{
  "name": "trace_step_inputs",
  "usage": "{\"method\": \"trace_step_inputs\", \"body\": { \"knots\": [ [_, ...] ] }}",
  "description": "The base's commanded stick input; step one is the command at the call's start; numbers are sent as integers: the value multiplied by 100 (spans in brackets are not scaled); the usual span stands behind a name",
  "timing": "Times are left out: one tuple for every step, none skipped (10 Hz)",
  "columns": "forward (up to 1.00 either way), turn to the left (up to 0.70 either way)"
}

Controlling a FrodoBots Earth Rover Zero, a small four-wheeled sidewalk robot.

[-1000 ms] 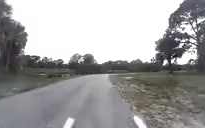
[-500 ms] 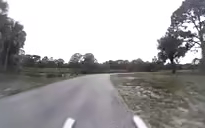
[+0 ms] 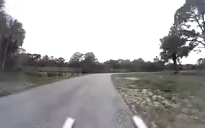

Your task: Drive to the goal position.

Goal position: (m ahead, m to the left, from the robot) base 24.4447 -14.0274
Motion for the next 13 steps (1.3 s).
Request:
{"method": "trace_step_inputs", "body": {
  "knots": [
    [85, 0],
    [85, 0],
    [85, 0],
    [85, 0],
    [85, 0],
    [85, 0],
    [85, 0],
    [85, 0],
    [85, 0],
    [85, 0],
    [85, 0],
    [85, 0],
    [85, 0]
  ]
}}
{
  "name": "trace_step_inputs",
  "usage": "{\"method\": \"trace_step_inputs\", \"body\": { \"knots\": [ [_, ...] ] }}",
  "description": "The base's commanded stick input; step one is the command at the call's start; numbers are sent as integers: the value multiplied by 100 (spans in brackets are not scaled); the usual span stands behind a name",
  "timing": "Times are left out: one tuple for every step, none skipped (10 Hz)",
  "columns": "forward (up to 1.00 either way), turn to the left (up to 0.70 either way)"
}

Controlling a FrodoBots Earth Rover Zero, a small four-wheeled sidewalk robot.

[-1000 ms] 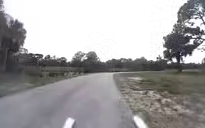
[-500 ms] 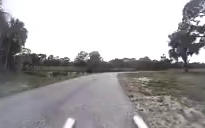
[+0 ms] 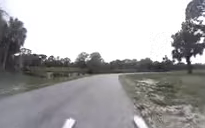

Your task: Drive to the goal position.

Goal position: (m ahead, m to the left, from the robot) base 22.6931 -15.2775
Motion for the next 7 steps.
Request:
{"method": "trace_step_inputs", "body": {
  "knots": [
    [85, 0],
    [85, 0],
    [85, 0],
    [85, 0],
    [85, 0],
    [85, 0],
    [85, 0]
  ]
}}
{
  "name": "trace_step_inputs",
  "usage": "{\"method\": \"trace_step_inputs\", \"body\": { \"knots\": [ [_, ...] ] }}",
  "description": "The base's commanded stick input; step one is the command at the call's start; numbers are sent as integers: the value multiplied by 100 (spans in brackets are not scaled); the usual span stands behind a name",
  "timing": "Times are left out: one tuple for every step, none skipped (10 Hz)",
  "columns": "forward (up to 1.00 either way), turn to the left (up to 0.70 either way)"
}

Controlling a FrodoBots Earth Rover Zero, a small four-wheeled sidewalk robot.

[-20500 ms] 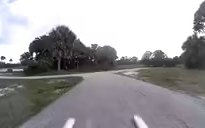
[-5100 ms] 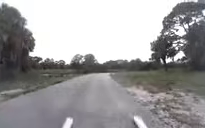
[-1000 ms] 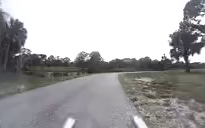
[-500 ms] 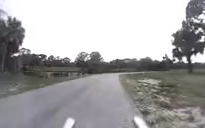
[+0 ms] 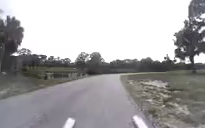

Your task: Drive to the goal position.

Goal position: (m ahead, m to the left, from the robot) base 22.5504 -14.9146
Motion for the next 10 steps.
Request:
{"method": "trace_step_inputs", "body": {
  "knots": [
    [85, 0],
    [85, 0],
    [85, 0],
    [85, 0],
    [85, 0],
    [85, 0],
    [85, 0],
    [85, 0],
    [85, 0],
    [85, 0]
  ]
}}
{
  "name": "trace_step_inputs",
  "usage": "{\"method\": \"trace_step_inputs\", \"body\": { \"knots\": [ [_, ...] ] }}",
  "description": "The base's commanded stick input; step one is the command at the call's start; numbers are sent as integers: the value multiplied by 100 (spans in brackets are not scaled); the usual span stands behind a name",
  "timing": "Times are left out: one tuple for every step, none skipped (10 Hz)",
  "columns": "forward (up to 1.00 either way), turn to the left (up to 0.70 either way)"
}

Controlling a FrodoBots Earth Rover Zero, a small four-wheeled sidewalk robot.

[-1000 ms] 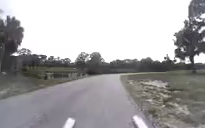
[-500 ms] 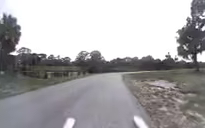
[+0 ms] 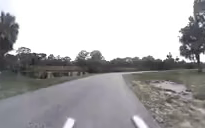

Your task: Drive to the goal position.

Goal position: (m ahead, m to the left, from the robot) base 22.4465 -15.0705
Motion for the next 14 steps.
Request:
{"method": "trace_step_inputs", "body": {
  "knots": [
    [85, 0],
    [85, 0],
    [85, 0],
    [85, 0],
    [85, 0],
    [85, 0],
    [85, 0],
    [85, 0],
    [85, 0],
    [85, 0],
    [85, -2],
    [85, -15],
    [85, -27],
    [85, 0]
  ]
}}
